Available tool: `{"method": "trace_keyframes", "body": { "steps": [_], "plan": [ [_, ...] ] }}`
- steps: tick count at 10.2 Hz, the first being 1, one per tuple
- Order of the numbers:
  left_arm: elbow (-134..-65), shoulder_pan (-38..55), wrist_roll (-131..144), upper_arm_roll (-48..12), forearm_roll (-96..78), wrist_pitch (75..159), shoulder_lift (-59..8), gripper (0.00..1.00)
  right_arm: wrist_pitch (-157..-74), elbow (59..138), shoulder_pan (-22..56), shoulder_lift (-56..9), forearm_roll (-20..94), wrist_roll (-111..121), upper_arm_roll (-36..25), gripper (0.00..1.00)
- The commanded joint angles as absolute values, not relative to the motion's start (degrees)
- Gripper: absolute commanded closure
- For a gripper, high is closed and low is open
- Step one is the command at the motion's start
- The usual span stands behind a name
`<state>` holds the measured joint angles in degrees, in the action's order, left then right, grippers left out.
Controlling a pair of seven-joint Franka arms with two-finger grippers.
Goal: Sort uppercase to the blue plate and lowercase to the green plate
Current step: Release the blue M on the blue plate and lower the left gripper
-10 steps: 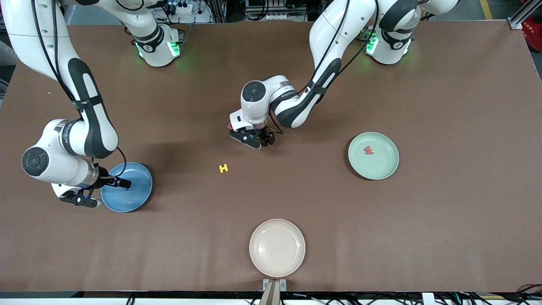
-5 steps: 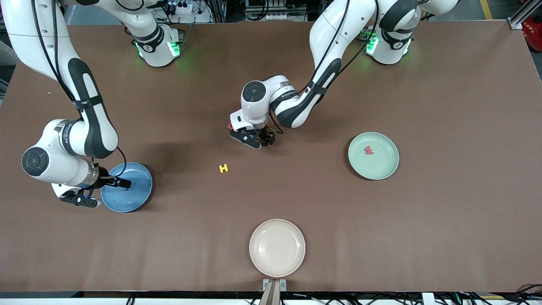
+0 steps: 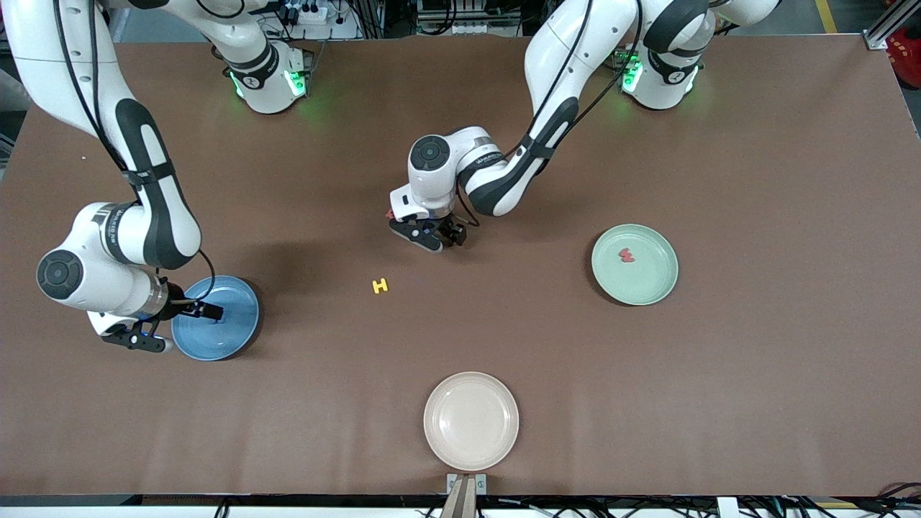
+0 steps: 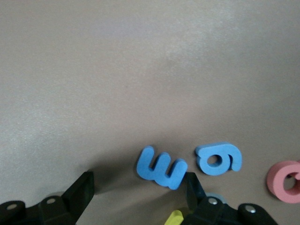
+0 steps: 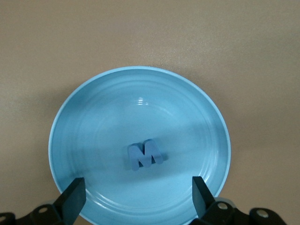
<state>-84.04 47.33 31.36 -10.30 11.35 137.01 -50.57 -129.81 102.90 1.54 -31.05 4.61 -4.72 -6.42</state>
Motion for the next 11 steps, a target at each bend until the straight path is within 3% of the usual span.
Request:
{"method": "trace_keyframes", "body": {
  "steps": [1,11],
  "plan": [
    [-83.76,49.74,31.03,-9.93,12.04,136.93,-51.77,0.14,-129.46,102.92,0.97,-30.94,3.87,-4.39,-5.89,0.00],
    [-80.25,50.36,31.20,-5.72,14.77,139.13,-52.99,0.19,-129.11,102.92,0.97,-30.94,3.87,-4.48,-5.89,0.00]
  ]
}}
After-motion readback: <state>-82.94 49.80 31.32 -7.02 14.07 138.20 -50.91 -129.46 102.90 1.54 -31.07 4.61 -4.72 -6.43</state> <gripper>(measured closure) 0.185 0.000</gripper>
